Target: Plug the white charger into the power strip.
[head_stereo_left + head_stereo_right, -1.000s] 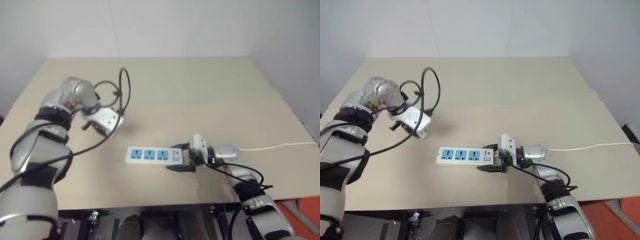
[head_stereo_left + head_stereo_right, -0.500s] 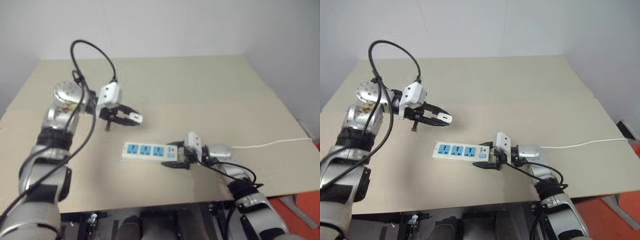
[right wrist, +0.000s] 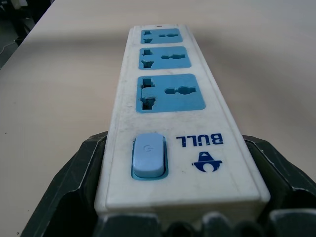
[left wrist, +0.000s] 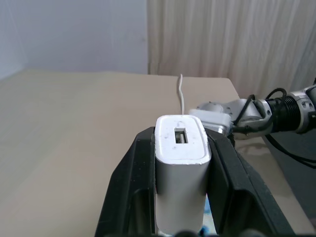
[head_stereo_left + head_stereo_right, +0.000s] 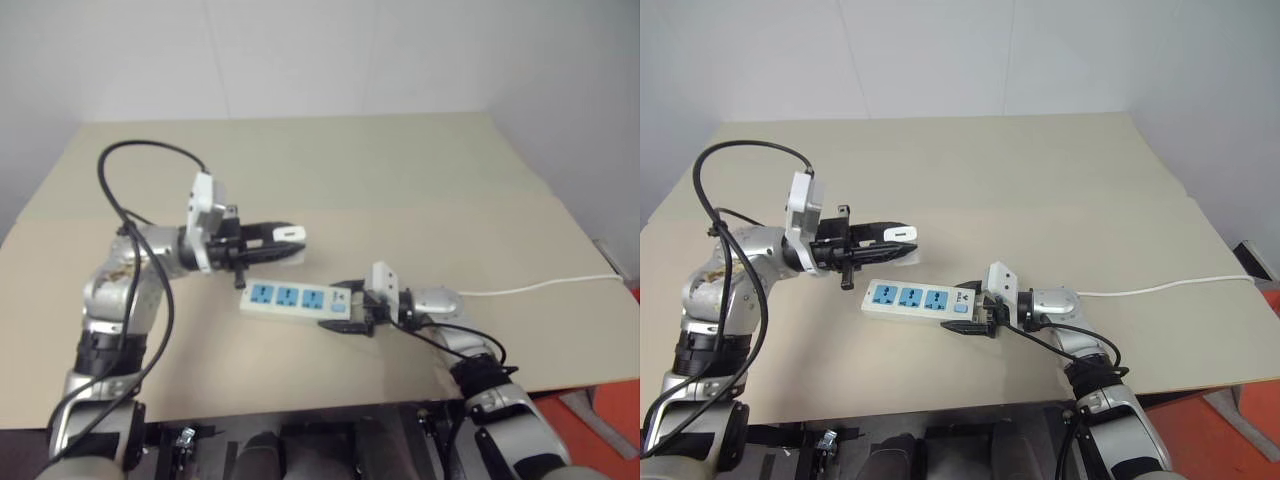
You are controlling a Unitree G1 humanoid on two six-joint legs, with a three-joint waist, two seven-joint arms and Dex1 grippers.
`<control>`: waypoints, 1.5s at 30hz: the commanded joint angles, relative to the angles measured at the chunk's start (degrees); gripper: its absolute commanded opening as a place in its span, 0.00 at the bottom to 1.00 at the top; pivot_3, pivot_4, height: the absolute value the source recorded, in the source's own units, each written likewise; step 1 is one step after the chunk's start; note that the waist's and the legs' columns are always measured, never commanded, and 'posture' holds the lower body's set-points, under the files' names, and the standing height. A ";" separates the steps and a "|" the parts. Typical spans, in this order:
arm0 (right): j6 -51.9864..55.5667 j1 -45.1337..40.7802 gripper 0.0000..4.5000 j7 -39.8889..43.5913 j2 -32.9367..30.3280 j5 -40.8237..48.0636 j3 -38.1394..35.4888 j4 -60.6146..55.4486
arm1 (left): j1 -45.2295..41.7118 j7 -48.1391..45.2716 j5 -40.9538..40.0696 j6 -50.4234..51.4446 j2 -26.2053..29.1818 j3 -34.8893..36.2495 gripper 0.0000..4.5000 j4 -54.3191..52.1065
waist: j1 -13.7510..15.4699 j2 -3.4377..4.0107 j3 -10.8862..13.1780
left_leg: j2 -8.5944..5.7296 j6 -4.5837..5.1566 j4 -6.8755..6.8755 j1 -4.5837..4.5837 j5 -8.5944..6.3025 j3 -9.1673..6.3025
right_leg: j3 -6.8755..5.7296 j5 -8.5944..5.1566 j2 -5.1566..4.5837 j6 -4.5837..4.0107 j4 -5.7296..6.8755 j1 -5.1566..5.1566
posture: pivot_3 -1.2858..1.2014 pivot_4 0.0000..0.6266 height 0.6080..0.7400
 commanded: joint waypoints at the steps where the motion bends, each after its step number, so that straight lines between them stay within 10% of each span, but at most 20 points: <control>1: -1.78 -0.73 0.76 -0.49 0.91 0.69 -0.36 -1.41 | 0.41 2.31 -4.37 5.03 0.01 1.97 0.23 -2.05 | 0.02 0.00 0.00 | -0.01 0.00 0.00 0.00 0.00 0.00 | 0.00 0.00 -0.01 0.00 0.00 0.00 | 0.52 0.24 1.00; 45: -3.58 0.67 0.76 3.52 -0.85 -1.35 2.30 4.37 | -4.86 -13.45 3.09 -9.49 -4.49 -7.45 0.23 12.76 | 0.14 0.00 0.00 | -0.02 -0.04 -0.04 0.14 0.03 0.03 | -0.01 0.01 0.00 -0.01 -0.22 0.15 | 0.52 0.24 1.00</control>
